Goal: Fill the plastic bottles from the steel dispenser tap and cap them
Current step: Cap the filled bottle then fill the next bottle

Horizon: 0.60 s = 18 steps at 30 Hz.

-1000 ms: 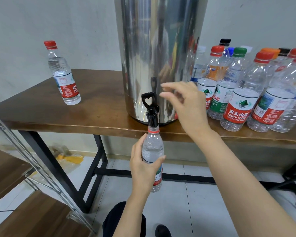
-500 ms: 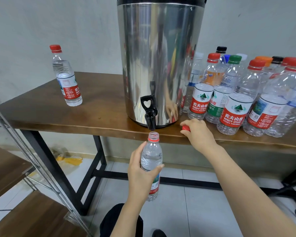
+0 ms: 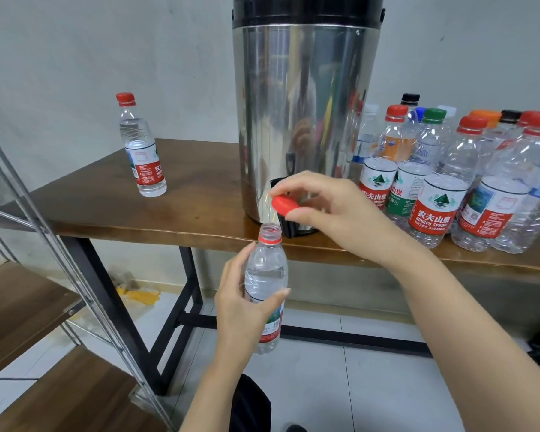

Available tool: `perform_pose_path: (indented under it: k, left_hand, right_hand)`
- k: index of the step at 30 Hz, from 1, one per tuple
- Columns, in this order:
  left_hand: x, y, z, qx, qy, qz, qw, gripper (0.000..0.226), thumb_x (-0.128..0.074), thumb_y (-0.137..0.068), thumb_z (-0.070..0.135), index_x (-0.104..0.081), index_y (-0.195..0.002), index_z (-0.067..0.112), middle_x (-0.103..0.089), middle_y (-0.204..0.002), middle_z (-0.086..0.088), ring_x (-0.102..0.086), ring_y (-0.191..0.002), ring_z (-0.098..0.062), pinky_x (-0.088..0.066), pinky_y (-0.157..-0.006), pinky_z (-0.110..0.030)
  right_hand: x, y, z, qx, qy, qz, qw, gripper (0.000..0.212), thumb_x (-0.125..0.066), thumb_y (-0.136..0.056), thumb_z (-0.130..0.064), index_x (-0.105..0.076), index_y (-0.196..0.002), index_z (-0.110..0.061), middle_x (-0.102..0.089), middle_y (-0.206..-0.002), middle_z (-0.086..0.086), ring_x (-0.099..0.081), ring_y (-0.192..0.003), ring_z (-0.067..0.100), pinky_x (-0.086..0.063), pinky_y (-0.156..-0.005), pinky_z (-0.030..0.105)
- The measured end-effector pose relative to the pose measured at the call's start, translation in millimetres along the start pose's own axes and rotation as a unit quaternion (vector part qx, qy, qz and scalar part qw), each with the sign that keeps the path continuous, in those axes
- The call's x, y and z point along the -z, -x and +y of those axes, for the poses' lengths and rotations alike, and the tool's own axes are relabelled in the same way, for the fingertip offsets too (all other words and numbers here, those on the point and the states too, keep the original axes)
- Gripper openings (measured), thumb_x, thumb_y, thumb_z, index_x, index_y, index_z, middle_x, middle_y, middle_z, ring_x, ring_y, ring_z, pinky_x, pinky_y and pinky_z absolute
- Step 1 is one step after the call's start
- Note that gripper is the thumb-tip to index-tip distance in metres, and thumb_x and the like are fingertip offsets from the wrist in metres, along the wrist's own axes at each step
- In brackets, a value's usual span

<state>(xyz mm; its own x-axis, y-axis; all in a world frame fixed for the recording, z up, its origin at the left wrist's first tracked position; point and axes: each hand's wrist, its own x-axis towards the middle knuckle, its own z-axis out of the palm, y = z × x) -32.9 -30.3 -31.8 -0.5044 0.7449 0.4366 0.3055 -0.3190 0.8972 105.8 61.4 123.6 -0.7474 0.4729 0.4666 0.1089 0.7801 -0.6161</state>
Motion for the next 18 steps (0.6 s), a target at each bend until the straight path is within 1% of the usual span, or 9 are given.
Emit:
perform_pose_path:
  k: [2, 4, 7, 9, 12, 14, 16, 17, 18]
  left_hand:
    - [7, -2, 4, -0.009, -0.006, -0.003, 1.000, 0.078, -0.086, -0.065, 0.025, -0.050, -0.129, 0.052, -0.058, -0.130, 0.012, -0.059, -0.121, -0.015, -0.053, -0.099, -0.044]
    - [14, -3, 7, -0.020, -0.011, -0.003, 1.000, 0.077, -0.085, -0.065, 0.026, -0.050, -0.129, 0.051, -0.058, -0.130, 0.012, -0.058, -0.122, -0.016, -0.053, -0.099, -0.044]
    - [23, -3, 8, -0.026, -0.020, -0.002, 0.999, 0.076, -0.085, -0.065, 0.027, -0.050, -0.131, 0.045, -0.057, -0.129, 0.015, -0.058, -0.122, -0.013, -0.053, -0.099, -0.041]
    - [30, -3, 8, -0.030, -0.029, 0.004, 0.999, 0.076, -0.084, -0.065, 0.028, -0.049, -0.129, 0.049, -0.058, -0.128, 0.017, -0.057, -0.121, -0.010, -0.054, -0.098, -0.037]
    - [38, -4, 7, -0.036, -0.046, 0.014, 0.998, 0.077, -0.084, -0.064, 0.030, -0.048, -0.126, 0.056, -0.057, -0.127, 0.020, -0.057, -0.121, -0.008, -0.053, -0.098, -0.034]
    - [41, -5, 7, -0.036, -0.054, 0.017, 0.998, 0.077, -0.085, -0.063, 0.030, -0.049, -0.126, 0.055, -0.058, -0.127, 0.019, -0.058, -0.121, -0.009, -0.054, -0.098, -0.038]
    - [44, -6, 7, -0.042, -0.057, 0.020, 0.997, 0.078, -0.085, -0.063, 0.030, -0.048, -0.124, 0.061, -0.059, -0.126, 0.017, -0.060, -0.119, -0.013, -0.055, -0.096, -0.041]
    - [45, -7, 6, -0.042, -0.057, 0.022, 0.997, 0.077, -0.084, -0.062, 0.031, -0.048, -0.123, 0.063, -0.059, -0.126, 0.017, -0.060, -0.118, -0.014, -0.055, -0.096, -0.042]
    - [47, -9, 6, -0.041, -0.054, 0.024, 0.997, 0.076, -0.084, -0.062, 0.034, -0.048, -0.123, 0.063, -0.059, -0.126, 0.017, -0.060, -0.118, -0.016, -0.055, -0.096, -0.043]
  right_hand:
    - [-11, -13, -2, 0.002, 0.043, -0.055, 0.998, 0.033, -0.065, -0.091, -0.005, -0.066, -0.117, -0.025, -0.062, -0.116, -0.013, -0.058, -0.110, 0.007, -0.049, -0.090, 0.022]
    - [-20, -21, -1, 0.003, 0.071, -0.090, 0.993, 0.031, -0.065, -0.092, -0.005, -0.068, -0.119, -0.020, -0.061, -0.114, -0.011, -0.057, -0.109, 0.006, -0.048, -0.092, 0.019]
    - [-29, -28, -1, 0.007, 0.095, -0.111, 0.989, 0.030, -0.064, -0.093, -0.004, -0.068, -0.120, -0.017, -0.061, -0.114, -0.011, -0.053, -0.108, 0.000, -0.043, -0.093, 0.010]
    - [-34, -32, 0, 0.006, 0.097, -0.118, 0.988, 0.029, -0.064, -0.093, -0.006, -0.069, -0.119, -0.018, -0.062, -0.114, -0.011, -0.054, -0.107, 0.000, -0.043, -0.092, 0.010]
    - [-41, -39, 1, -0.004, 0.107, -0.120, 0.987, 0.024, -0.070, -0.091, -0.021, -0.070, -0.115, -0.020, -0.064, -0.109, -0.010, -0.056, -0.099, 0.004, -0.042, -0.087, 0.017]
    - [-45, -45, -1, -0.014, 0.137, -0.113, 0.984, 0.029, -0.074, -0.085, -0.037, -0.070, -0.107, -0.019, -0.063, -0.096, -0.008, -0.055, -0.086, 0.005, -0.043, -0.078, 0.021]
    - [-50, -48, -5, -0.035, 0.186, -0.103, 0.976, 0.038, -0.072, -0.081, -0.052, -0.066, -0.099, -0.019, -0.057, -0.080, -0.010, -0.051, -0.073, 0.006, -0.044, -0.070, 0.027]
    - [-52, -49, -7, -0.039, 0.202, -0.100, 0.973, 0.039, -0.069, -0.082, -0.055, -0.063, -0.098, -0.021, -0.056, -0.078, -0.012, -0.050, -0.072, 0.005, -0.044, -0.068, 0.028]
    - [-53, -50, -8, -0.039, 0.201, -0.100, 0.974, 0.038, -0.067, -0.084, -0.057, -0.062, -0.102, -0.024, -0.058, -0.084, -0.014, -0.051, -0.074, 0.004, -0.045, -0.071, 0.028]
